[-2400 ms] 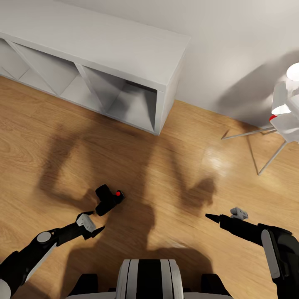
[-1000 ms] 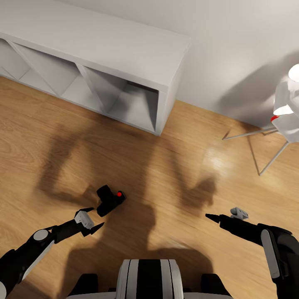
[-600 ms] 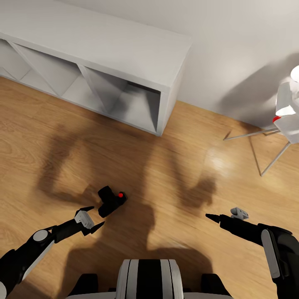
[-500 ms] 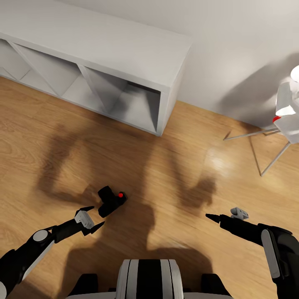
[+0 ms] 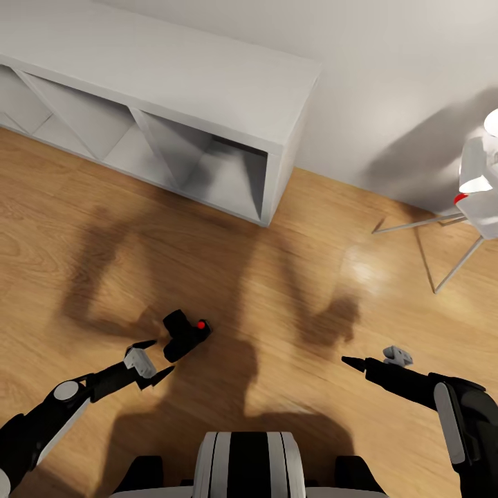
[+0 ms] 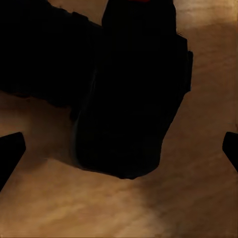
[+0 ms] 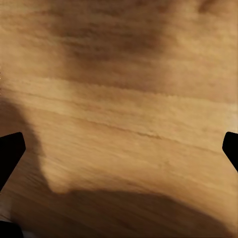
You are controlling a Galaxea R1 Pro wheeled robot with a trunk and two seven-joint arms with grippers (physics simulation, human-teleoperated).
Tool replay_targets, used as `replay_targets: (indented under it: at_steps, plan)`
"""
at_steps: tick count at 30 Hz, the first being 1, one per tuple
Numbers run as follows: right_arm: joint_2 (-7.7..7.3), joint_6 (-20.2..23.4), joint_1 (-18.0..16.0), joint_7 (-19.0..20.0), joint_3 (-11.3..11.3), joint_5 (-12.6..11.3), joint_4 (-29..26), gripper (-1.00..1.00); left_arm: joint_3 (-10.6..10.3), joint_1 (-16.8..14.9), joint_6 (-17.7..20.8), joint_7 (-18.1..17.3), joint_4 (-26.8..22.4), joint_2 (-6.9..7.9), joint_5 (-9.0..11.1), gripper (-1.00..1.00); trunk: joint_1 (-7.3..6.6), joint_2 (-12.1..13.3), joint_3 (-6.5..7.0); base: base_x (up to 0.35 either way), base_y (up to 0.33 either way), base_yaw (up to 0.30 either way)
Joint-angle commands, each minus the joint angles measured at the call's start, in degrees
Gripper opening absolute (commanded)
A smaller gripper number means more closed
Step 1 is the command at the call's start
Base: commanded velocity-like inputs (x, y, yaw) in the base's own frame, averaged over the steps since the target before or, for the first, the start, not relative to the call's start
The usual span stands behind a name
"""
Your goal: Attach the digital camera to the camera tripod in the bedroom.
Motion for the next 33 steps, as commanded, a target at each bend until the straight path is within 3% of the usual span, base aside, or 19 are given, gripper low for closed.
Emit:
replay_targets:
  at_steps: [1,9,33]
  plan:
    - [0.00,0.4,0.0,-0.1,-0.1,-0.4,0.0,1.00,0.0,-0.1,-0.1,-0.1,-0.3,0.07,0.3,1.00,-0.01,0.0,-0.03,0.000,0.000,0.000]
    - [-0.03,0.4,0.0,-0.1,0.0,-0.4,0.0,1.00,1.8,0.0,0.3,-0.3,-2.9,-1.37,2.3,1.00,-0.01,0.0,-0.03,0.000,0.000,0.000]
    - [-0.09,0.4,0.0,0.0,0.0,-0.4,0.0,1.00,2.2,0.0,0.4,-0.5,-10.6,-1.87,10.2,1.00,-0.01,0.0,-0.03,0.000,0.000,0.000]
